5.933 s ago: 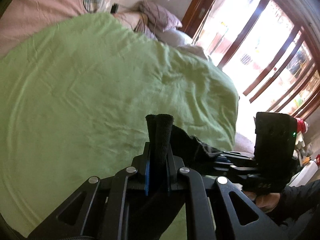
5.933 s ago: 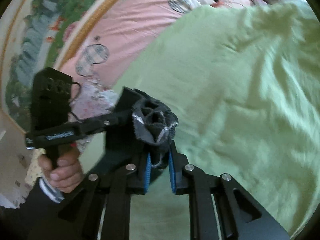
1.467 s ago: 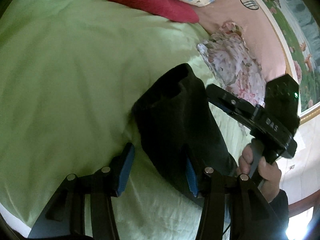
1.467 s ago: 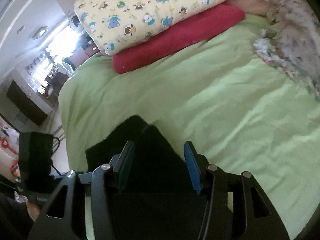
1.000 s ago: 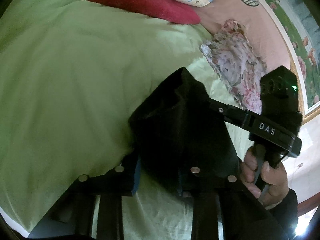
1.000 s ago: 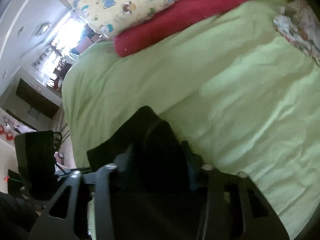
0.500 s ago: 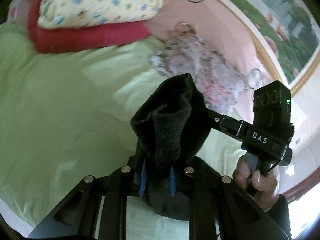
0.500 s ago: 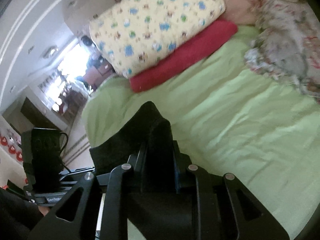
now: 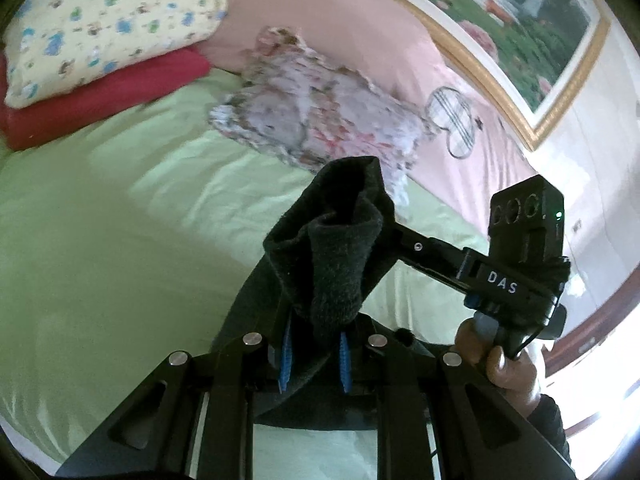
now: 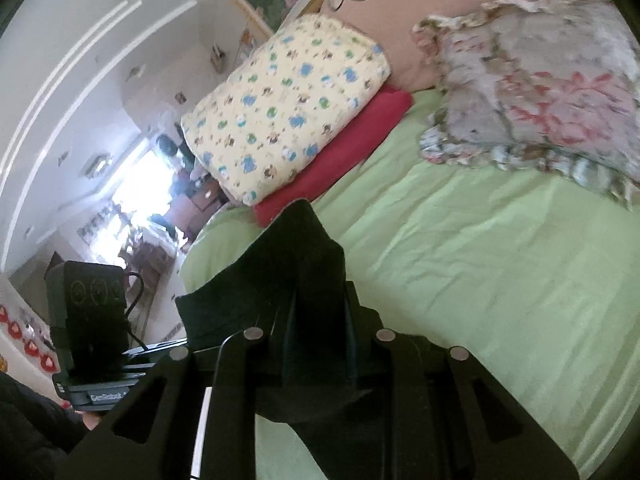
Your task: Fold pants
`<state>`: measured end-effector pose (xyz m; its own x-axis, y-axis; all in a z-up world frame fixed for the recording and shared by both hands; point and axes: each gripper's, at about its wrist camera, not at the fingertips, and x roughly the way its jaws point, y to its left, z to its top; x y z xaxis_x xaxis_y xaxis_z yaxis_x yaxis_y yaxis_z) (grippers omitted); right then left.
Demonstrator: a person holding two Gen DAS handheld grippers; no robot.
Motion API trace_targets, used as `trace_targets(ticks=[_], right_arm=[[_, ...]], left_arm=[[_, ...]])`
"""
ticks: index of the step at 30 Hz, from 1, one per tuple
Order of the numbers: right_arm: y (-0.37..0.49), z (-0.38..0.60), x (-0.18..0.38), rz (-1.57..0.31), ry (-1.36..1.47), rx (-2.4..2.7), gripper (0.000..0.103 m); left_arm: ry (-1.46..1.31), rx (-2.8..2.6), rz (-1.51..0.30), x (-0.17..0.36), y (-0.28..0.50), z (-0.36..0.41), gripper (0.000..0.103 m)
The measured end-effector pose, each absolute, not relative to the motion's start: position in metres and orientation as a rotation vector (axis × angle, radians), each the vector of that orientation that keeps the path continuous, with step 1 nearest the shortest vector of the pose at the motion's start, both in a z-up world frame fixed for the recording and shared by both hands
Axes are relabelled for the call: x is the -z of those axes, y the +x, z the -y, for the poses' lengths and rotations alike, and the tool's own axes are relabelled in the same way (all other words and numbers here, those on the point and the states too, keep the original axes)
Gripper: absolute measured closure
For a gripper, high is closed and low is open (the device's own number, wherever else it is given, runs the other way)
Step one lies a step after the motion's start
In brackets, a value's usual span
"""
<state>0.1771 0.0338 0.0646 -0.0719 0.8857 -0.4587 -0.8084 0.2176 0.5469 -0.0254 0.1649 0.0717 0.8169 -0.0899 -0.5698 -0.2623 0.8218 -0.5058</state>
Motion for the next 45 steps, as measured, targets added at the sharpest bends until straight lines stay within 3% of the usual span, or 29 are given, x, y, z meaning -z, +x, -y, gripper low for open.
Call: trace_targets(ticks=[20, 23, 25, 33, 35, 36, 37, 38, 41, 43, 45], right_arm=[[0.198, 0.127, -0.028, -0.816, 0.328, -1.202, 0.083], [0.201, 0.149, -0.022, -0.812, 0.360, -1.166, 0.088], [0.204, 0.160, -0.019, -0.807, 0.392, -1.153, 0.101], [0.208, 0.191, -0.009, -0.836, 0.480, -1.112, 0.100], [0.207, 0.199, -0.009, -0.834, 0.496, -1.056, 0.094], [0.207, 0.203, -0.009, -0.833, 0.517, -1.042, 0.074], [0.207, 0.207, -0.009, -0.830, 0.531, -1.029, 0.037], [0.206, 0.208, -0.010, -0.823, 0.533, -1.020, 0.024], [0.203, 0.204, -0.010, -0.825, 0.480, -0.987, 0.025], [0.204, 0.195, -0.003, -0.880, 0.458, -0.989, 0.041], [0.204, 0.188, 0.003, -0.912, 0.436, -0.977, 0.046]], left_arm=[[-0.400, 0.083, -0.718, -0.065, 0.028, -0.027, 0.086], [-0.368, 0.098, -0.736, -0.060, 0.035, -0.012, 0.086], [-0.353, 0.105, -0.759, -0.056, 0.040, -0.004, 0.086], [-0.259, 0.120, -0.792, -0.039, 0.049, 0.027, 0.086], [-0.217, 0.120, -0.800, -0.033, 0.049, 0.038, 0.086], [-0.204, 0.121, -0.803, -0.031, 0.049, 0.041, 0.086], [-0.194, 0.121, -0.805, -0.029, 0.048, 0.044, 0.086], [-0.192, 0.122, -0.807, -0.028, 0.047, 0.046, 0.086], [-0.198, 0.125, -0.806, -0.027, 0.045, 0.045, 0.086], [-0.194, 0.123, -0.811, -0.026, 0.045, 0.045, 0.086], [-0.186, 0.123, -0.811, -0.026, 0.043, 0.045, 0.086]])
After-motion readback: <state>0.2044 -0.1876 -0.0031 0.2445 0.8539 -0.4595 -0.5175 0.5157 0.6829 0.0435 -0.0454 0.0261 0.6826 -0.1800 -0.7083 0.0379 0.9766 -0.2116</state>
